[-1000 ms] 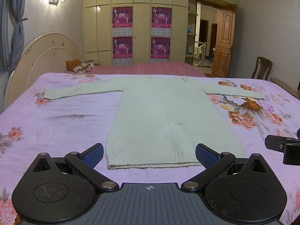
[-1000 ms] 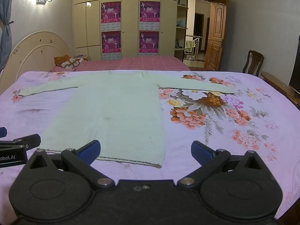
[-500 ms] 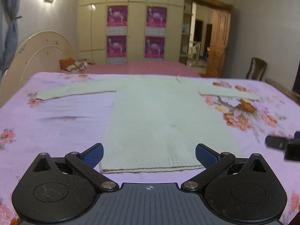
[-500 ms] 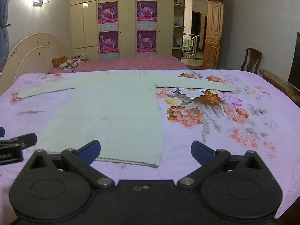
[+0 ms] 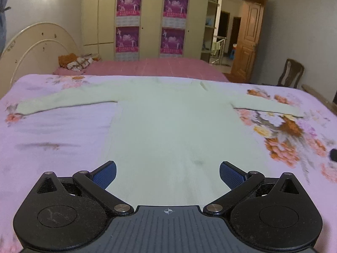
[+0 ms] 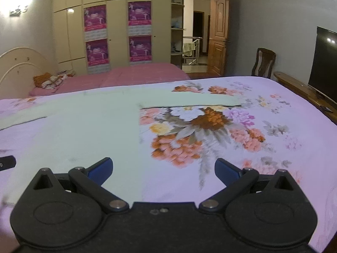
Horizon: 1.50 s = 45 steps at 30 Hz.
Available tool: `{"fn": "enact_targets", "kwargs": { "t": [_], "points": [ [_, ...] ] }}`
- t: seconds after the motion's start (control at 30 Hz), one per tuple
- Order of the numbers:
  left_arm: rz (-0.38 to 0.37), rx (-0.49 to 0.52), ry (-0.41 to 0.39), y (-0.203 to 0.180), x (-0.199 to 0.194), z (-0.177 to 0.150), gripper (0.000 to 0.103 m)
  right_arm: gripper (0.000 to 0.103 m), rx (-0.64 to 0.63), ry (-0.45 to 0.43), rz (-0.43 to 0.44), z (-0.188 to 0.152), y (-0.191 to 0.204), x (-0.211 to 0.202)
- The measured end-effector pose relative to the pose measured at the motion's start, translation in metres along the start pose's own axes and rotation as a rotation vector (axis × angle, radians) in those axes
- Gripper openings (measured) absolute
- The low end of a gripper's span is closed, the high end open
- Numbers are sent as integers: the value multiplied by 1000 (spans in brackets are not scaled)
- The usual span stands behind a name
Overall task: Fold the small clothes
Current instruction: 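Grasp the sweater hem with the right tool and lift it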
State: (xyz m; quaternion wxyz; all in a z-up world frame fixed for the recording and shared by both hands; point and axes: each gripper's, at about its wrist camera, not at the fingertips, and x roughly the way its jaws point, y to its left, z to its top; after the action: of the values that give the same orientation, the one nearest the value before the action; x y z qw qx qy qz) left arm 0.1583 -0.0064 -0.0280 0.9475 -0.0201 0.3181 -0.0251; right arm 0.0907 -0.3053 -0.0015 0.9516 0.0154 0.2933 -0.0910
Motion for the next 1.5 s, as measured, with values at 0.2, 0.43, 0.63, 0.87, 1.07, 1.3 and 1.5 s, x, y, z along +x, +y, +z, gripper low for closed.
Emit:
{"fn": "enact_targets", "kwargs": {
  "t": [0.2,0.43,0.63,0.87,1.07,1.3,1.5],
  "points": [
    [9,28,15,1,78,45,103,99,70,-16,-33,38,-36,64],
    [57,-13,-11,19,168,97,103,74,146,-22,-74,82,-81,155],
    [102,-6,-54,29,227,119,103,60,230,-29,-112,102,-131,239],
    [60,1,-86,31,270,124,99,40,548,-11,-73,95,-208,313],
    [54,-41,-44,34,294,115,89,38,696,15,-32,81,-240,347],
    [62,-62,-19,44,303,106,89,36,800,-22,45,79,-261,359],
    [100,-68,-2,55,309,108,89,11,767,-10,15,84,-264,366]
  ]
}}
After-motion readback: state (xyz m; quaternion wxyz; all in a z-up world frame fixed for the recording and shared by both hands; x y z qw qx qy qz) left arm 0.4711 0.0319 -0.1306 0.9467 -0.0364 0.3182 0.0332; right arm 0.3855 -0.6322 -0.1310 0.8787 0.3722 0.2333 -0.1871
